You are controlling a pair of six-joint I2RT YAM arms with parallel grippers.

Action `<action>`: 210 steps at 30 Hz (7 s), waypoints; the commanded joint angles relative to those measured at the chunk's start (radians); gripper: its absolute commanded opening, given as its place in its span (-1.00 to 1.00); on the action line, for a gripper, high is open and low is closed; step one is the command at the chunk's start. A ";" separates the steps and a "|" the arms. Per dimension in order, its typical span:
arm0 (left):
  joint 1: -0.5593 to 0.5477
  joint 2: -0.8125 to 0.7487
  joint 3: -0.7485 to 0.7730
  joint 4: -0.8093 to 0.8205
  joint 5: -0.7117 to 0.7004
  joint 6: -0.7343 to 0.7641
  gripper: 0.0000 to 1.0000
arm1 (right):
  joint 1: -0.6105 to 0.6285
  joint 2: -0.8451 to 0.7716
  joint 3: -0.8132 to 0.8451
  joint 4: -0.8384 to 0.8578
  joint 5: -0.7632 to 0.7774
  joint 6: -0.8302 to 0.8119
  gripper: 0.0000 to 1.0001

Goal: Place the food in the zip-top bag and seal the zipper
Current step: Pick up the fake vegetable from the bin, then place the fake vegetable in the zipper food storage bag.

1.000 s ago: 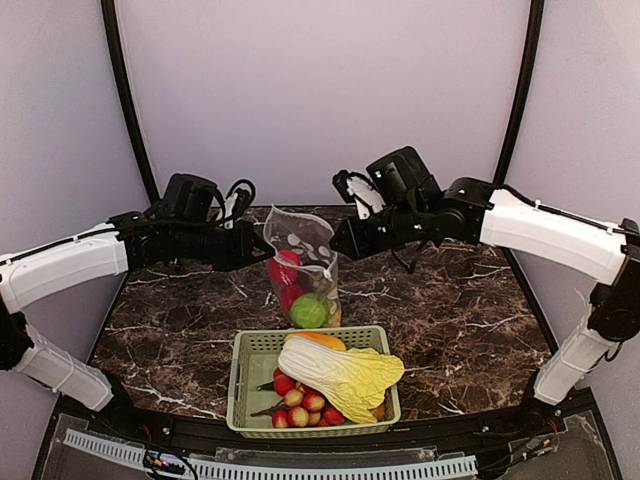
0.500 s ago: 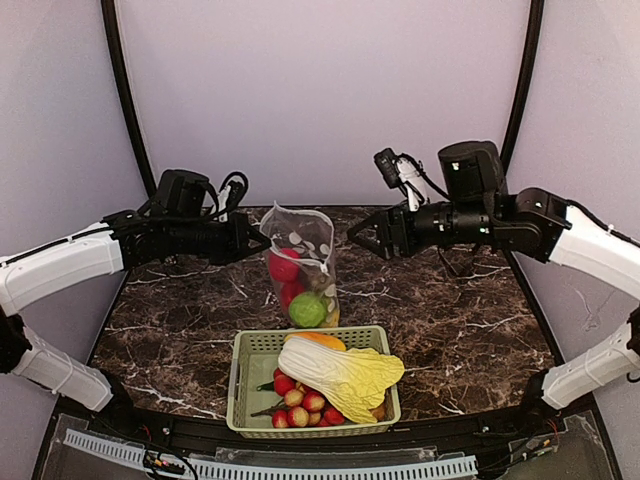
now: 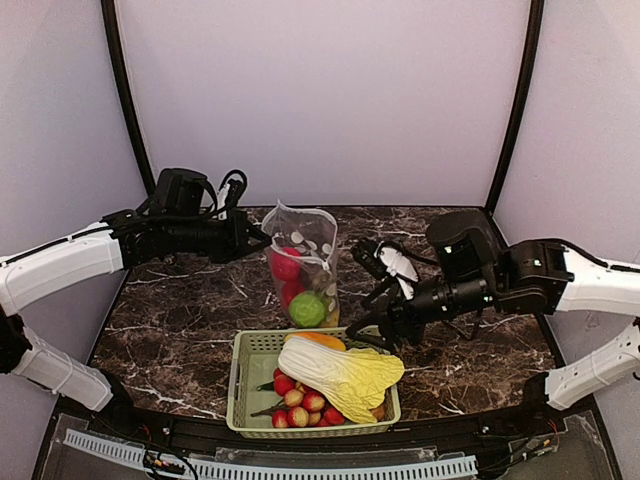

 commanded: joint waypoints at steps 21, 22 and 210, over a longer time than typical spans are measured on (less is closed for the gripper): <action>0.015 -0.003 -0.003 0.021 0.040 0.003 -0.99 | 0.223 0.403 0.128 -0.050 0.296 -0.070 0.54; 0.015 -0.003 -0.004 0.021 0.041 0.002 -0.99 | 0.225 0.414 0.135 -0.053 0.304 -0.074 0.54; 0.035 0.226 0.376 -0.283 0.192 0.281 0.47 | -0.091 0.313 0.060 0.348 0.221 -0.045 -1.00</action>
